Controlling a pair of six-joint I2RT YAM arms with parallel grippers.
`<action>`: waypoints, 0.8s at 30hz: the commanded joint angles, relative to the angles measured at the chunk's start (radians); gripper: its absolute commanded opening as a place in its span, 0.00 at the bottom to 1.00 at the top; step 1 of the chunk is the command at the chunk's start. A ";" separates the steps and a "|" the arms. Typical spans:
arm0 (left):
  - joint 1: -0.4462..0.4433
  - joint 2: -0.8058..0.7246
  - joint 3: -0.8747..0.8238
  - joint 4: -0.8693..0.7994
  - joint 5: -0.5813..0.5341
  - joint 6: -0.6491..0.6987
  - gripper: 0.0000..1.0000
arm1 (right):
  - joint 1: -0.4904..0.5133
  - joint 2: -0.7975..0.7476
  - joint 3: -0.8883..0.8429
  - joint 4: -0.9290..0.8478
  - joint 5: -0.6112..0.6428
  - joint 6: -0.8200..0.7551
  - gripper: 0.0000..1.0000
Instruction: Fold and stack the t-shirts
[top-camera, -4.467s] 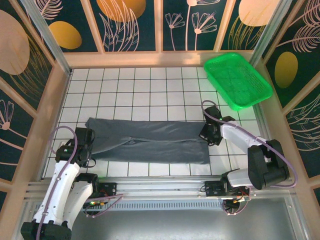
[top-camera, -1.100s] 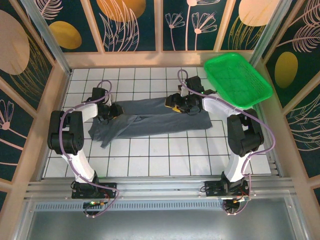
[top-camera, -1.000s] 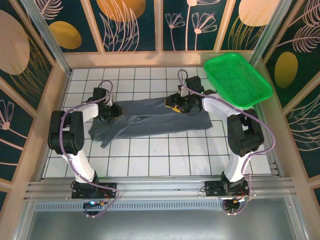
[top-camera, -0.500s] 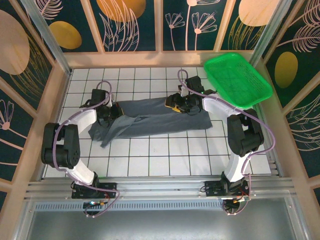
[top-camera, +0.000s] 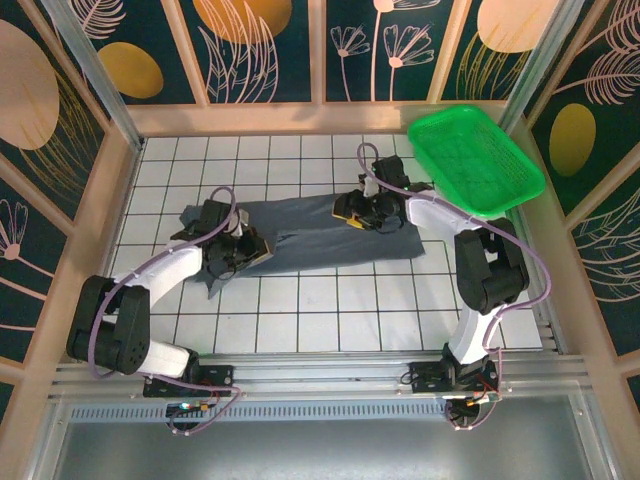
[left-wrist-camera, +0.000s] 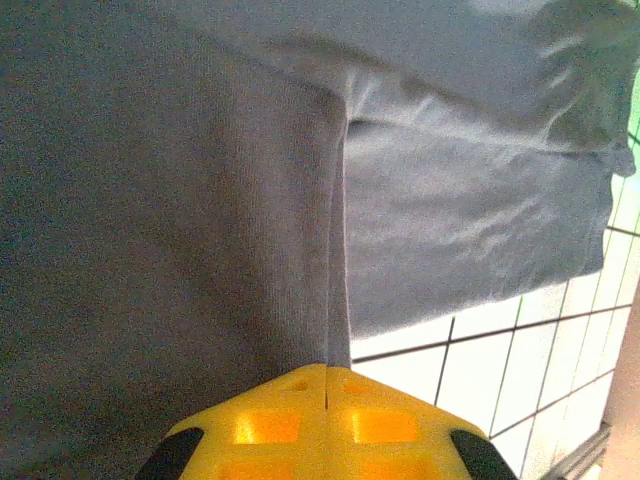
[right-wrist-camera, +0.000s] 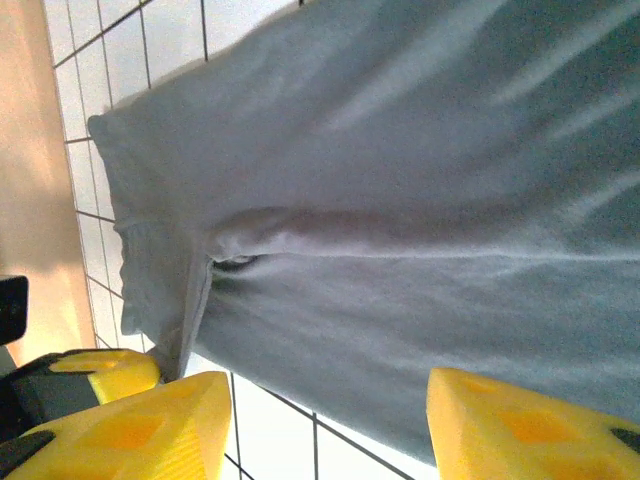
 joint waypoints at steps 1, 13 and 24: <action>-0.037 -0.001 -0.032 0.040 0.021 -0.091 0.00 | -0.006 -0.044 -0.022 0.035 0.003 0.012 0.55; -0.077 0.010 0.062 -0.115 -0.092 0.004 0.46 | -0.004 -0.070 -0.053 0.054 0.009 0.008 0.55; 0.339 0.001 0.016 -0.171 -0.246 0.132 0.38 | 0.121 -0.069 -0.027 0.138 -0.120 -0.083 0.57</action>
